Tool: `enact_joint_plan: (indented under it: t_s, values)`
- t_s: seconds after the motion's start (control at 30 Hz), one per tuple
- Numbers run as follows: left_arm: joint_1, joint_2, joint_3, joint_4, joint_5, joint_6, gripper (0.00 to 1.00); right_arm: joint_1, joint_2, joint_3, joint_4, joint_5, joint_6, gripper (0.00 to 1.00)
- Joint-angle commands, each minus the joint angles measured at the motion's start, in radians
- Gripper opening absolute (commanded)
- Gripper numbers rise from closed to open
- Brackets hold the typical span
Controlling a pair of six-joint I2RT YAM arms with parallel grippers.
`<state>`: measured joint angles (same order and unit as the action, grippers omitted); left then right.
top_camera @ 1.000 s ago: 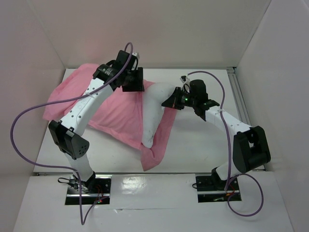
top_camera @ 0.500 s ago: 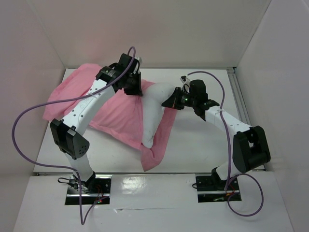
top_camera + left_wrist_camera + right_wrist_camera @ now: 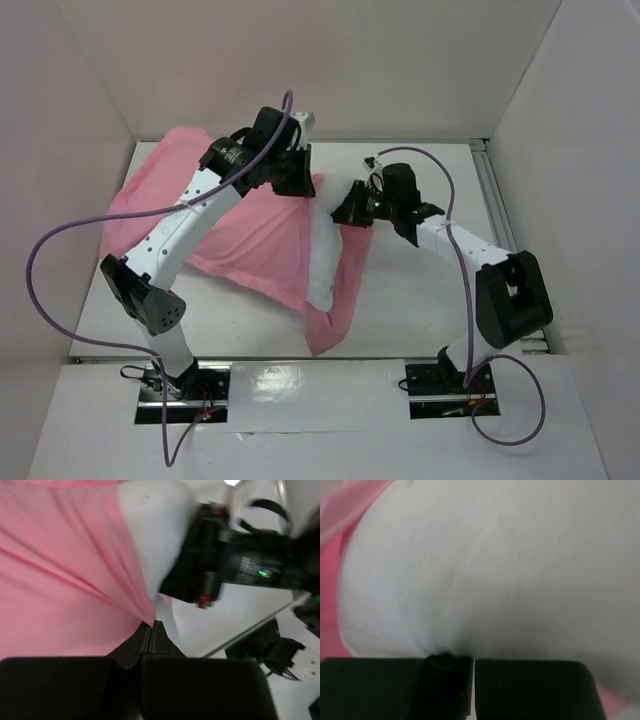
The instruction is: Put the pillow into the pillowcase
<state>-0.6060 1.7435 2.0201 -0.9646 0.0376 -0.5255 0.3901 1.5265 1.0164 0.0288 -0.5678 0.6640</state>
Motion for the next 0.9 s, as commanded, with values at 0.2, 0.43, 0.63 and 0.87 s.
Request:
enact_joint_plan:
  t_s: [0.2, 0.43, 0.63, 0.87]
  values:
    - [-0.109, 0.078, 0.396, 0.23, 0.479, -0.115, 0.0, 0.056, -0.083, 0.165, 0.243, -0.021, 0.112, 0.0]
    - [-0.109, -0.021, 0.131, 0.339, 0.496, -0.16, 0.0, 0.128, 0.116, -0.101, 0.454, -0.001, 0.229, 0.0]
    - [-0.016, -0.018, 0.008, 0.316, 0.432, -0.149, 0.0, 0.138, 0.066, -0.174, 0.464, 0.036, 0.255, 0.0]
    - [0.008, 0.14, 0.166, 0.236, 0.433, -0.126, 0.0, 0.138, -0.155, -0.274, 0.392, 0.107, 0.255, 0.0]
